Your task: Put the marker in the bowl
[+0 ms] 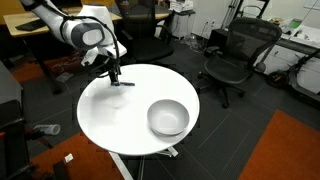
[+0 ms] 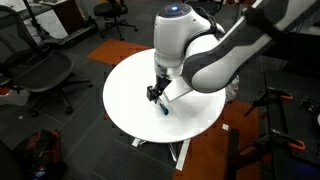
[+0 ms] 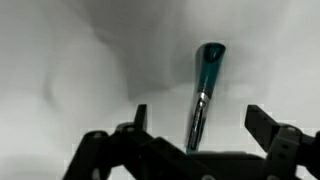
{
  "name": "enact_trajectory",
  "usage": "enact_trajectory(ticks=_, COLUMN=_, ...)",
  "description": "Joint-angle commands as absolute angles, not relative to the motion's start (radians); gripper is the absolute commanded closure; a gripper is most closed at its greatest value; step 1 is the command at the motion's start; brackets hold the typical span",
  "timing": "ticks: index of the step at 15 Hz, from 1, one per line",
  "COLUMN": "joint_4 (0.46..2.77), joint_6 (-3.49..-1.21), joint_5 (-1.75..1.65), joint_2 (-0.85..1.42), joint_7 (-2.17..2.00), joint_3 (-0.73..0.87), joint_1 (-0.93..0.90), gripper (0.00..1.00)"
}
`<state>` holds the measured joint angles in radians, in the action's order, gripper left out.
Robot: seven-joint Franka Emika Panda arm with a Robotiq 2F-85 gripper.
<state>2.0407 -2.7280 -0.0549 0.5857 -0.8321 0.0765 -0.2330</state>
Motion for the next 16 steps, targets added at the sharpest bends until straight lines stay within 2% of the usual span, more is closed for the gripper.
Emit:
enact_trajectory(ticks=1, joint_4=2.0, joint_6=-2.759, joint_5=-0.036, joint_2=0.628, joint_7=-0.842, joint_3=0.108, joint_1=-0.256, gripper=0.0)
enact_trajectory(ticks=12, joint_4=1.933, joint_6=-2.747, joint_5=-0.036, joint_2=0.694, joint_7=-0.846, joint_3=0.147, joint_1=-0.276, gripper=0.0)
enact_trajectory(ticks=13, joint_4=1.929, joint_6=-2.747, joint_5=-0.037, joint_2=0.698, joint_7=-0.846, joint_3=0.149, joint_1=-0.277, gripper=0.25)
enact_trajectory(ticks=14, joint_4=1.926, joint_6=-2.746, joint_5=-0.036, joint_2=0.701, joint_7=-0.847, joint_3=0.151, joint_1=-0.279, gripper=0.26)
enact_trajectory(ticks=16, joint_4=1.92, joint_6=-2.746, joint_5=-0.035, joint_2=0.707, joint_7=-0.847, joint_3=0.152, joint_1=-0.28, gripper=0.42)
